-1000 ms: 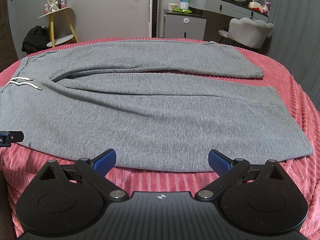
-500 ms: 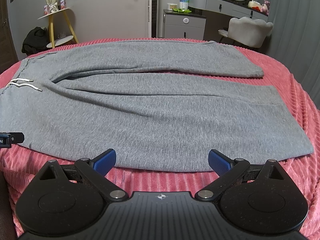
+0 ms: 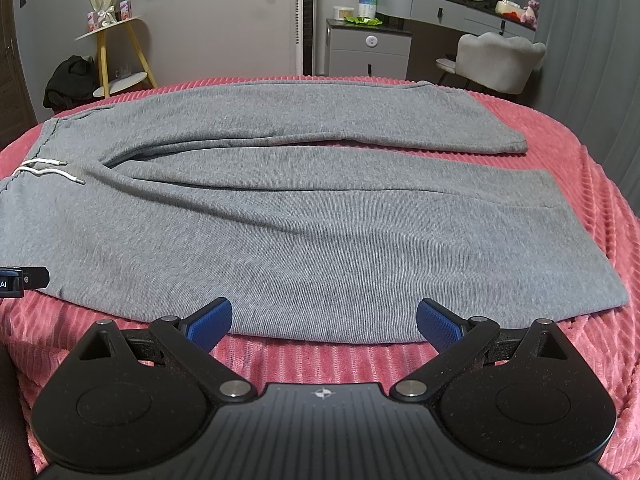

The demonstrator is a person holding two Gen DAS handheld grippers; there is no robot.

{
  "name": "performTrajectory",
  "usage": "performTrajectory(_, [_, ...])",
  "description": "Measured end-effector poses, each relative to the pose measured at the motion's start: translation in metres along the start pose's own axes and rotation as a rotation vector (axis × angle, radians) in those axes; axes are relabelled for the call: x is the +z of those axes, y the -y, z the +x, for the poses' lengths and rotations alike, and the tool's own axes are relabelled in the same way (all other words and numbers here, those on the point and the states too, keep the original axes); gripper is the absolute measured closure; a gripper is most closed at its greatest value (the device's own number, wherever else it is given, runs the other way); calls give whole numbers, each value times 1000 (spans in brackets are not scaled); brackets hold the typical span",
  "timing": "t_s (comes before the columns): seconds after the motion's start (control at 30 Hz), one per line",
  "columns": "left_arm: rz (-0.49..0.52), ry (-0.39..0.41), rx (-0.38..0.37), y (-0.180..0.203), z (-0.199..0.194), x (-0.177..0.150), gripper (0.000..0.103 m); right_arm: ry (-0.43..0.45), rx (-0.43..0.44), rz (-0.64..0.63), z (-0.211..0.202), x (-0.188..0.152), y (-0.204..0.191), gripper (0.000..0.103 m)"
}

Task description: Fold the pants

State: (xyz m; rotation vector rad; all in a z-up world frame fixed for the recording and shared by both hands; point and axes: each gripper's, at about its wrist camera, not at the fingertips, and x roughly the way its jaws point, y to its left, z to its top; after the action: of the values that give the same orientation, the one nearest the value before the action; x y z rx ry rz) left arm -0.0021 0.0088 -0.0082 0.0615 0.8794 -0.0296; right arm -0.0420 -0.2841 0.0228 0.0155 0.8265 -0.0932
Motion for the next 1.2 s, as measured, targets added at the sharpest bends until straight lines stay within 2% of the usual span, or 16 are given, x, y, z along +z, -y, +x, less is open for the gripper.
performTrajectory(1.2, [-8, -10, -8, 0, -2, 2, 0, -16, 28, 48, 4, -1, 7, 4])
